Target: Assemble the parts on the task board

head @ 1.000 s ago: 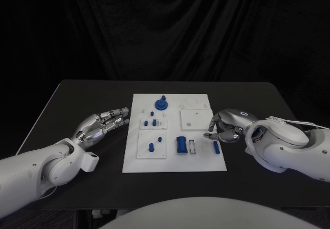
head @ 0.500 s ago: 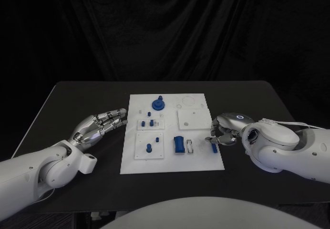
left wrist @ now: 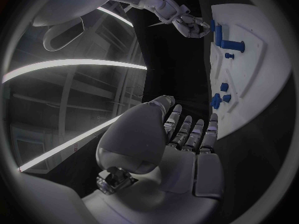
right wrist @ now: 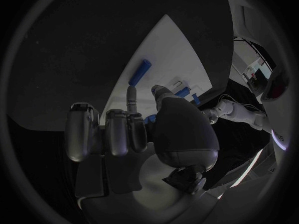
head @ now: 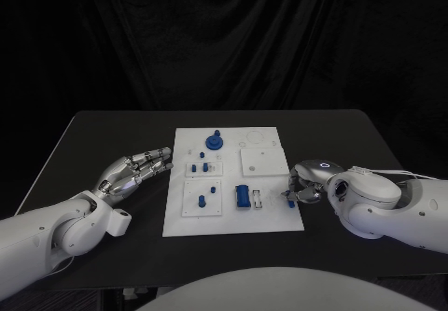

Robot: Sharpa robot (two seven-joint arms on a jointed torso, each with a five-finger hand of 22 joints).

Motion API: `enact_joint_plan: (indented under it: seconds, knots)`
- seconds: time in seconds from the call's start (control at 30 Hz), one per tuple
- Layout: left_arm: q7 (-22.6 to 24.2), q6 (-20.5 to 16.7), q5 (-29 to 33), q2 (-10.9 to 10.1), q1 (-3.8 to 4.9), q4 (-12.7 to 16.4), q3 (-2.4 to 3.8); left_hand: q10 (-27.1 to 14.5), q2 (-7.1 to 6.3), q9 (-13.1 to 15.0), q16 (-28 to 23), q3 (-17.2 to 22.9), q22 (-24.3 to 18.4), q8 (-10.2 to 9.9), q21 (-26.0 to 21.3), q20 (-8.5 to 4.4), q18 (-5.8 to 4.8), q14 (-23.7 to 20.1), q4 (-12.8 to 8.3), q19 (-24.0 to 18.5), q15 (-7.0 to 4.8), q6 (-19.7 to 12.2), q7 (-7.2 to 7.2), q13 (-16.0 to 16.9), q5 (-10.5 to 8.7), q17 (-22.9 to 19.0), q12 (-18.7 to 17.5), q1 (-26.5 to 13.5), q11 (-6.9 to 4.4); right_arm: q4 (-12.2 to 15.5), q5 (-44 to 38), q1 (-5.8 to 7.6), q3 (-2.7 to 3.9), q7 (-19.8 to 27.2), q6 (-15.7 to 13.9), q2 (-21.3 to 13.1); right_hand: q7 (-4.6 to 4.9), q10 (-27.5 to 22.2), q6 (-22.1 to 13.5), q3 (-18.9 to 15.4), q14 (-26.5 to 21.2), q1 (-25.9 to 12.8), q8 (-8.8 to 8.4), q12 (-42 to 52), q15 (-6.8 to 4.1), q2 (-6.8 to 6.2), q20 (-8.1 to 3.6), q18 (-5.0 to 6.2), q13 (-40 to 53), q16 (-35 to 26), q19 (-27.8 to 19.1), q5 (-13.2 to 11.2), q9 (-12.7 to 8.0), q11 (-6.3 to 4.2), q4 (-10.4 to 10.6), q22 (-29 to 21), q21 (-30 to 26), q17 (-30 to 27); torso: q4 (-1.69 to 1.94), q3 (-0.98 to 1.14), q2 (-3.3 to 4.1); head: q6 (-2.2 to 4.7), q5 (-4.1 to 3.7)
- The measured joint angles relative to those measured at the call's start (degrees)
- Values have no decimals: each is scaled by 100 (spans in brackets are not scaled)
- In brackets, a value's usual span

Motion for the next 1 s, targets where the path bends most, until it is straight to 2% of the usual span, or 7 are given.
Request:
enact_joint_plan:
  seconds: [0.57,1.0]
  knots:
    - [0,3,0,1,-15,-14,-1,0,0,0,0,0,-8,0,0,0,0,0,0,0,0,0,0,0,0,0,0,0,0,29,-341,-35,0,-208,42,-11,0,-19,-40,0,0,-141,0,0,0,-54,0,1,-1,-48,0,-58,91,-21,0,0,-42,0,1,4,-1,0,-24]
    - [0,3,0,9,-22,-20,0,0,0,0,0,0,-8,0,0,0,0,0,0,0,0,0,0,0,0,0,0,0,0,-20,-229,-91,1,-248,161,40,2,1,-105,133,21,-120,-29,0,-21,-37,-20,1,-1,-71,-21,473,192,-41,-29,-1,-73,-1,-1,4,-2,0,-18]
